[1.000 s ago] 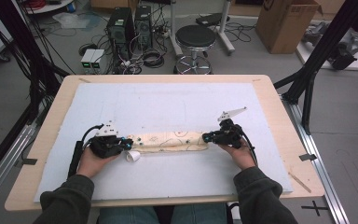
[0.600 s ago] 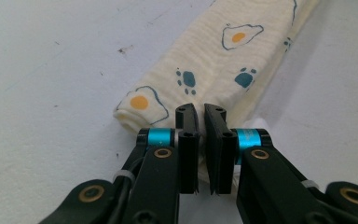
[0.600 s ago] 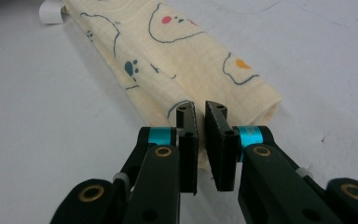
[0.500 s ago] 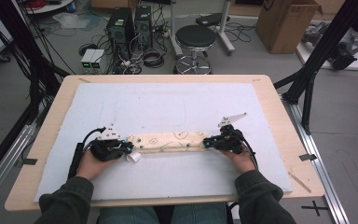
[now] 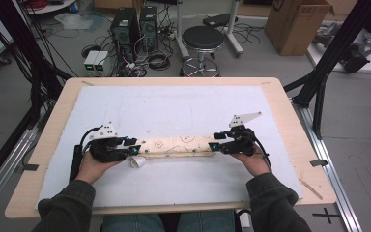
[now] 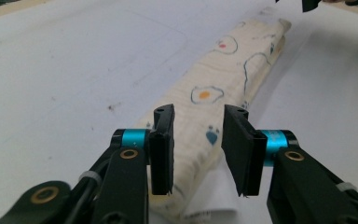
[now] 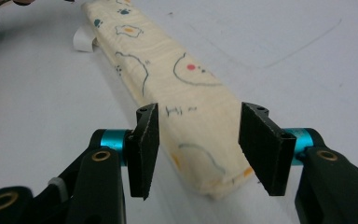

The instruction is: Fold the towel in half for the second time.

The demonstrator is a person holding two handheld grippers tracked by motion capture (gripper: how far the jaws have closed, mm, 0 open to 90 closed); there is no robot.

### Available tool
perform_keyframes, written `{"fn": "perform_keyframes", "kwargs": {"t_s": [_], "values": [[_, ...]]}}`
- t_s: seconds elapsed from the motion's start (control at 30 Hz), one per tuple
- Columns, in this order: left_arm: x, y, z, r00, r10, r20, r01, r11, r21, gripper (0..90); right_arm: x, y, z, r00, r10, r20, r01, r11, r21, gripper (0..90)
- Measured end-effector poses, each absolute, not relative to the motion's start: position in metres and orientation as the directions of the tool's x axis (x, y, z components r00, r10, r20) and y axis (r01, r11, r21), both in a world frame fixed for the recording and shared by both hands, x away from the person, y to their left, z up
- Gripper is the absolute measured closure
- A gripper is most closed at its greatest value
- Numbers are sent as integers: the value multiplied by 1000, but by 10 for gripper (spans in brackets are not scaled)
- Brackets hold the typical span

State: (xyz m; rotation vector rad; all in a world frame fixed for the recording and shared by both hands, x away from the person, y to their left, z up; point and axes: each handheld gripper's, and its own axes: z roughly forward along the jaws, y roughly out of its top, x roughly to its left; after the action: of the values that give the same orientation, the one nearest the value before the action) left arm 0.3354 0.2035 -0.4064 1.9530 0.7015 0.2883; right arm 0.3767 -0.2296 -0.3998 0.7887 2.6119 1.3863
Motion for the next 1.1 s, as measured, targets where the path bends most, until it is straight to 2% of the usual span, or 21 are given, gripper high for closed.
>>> {"fn": "perform_keyframes", "kwargs": {"t_s": [0.1,0.53,0.87,1.1], "values": [[343,193,-405,800,594,-89,347,-337,876,684,385,-216,-394,-874,466,134,378,481,791,478],[362,168,-424,828,554,-90,375,-427,823,688,402,-162,-415,-905,409,116,351,567,745,482],[364,168,-433,818,571,-68,405,-489,772,616,402,-158,-425,-914,395,92,348,648,678,471],[363,180,-434,808,584,-71,424,-495,759,552,400,-171,-428,-906,417,77,355,646,676,451]]}}
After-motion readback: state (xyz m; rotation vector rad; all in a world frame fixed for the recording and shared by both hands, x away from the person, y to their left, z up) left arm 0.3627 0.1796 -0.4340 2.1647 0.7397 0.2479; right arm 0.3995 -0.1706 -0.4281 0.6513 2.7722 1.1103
